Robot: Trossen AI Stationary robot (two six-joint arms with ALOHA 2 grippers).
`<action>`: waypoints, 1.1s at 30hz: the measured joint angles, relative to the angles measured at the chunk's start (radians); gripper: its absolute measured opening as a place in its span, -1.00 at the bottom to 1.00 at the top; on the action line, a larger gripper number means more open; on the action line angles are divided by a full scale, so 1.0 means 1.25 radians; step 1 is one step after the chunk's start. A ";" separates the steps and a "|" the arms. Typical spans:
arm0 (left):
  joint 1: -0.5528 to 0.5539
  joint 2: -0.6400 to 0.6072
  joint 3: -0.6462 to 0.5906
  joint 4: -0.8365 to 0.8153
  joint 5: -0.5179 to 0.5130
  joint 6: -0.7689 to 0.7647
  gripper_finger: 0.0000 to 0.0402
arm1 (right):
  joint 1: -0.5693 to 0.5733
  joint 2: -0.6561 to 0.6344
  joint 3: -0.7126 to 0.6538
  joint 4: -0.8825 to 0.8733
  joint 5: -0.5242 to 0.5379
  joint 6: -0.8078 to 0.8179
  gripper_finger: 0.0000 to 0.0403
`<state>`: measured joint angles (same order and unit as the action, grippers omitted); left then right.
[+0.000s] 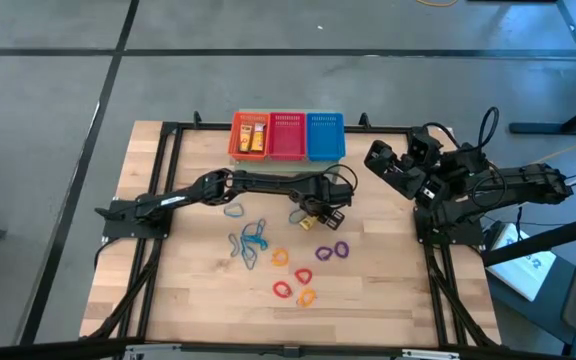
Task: Pick & Place Office Desk Supplies
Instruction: Put the yellow box of crayon into the orange bin on the shelf
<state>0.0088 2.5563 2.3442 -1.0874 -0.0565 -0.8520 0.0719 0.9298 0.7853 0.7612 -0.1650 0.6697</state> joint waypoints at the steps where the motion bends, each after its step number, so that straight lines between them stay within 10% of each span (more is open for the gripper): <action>1: 0.001 -0.002 0.000 0.007 0.004 0.000 -0.30 | 0.000 0.000 0.000 0.000 0.000 0.000 0.06; 33: 0.039 -0.356 0.008 0.171 -0.058 0.125 -0.30 | -0.001 -0.005 0.000 0.137 0.000 -0.025 0.02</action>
<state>0.0578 2.1109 2.3547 -0.8734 -0.1292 -0.6961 0.0711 0.9232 0.7856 0.9328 -0.1654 0.6380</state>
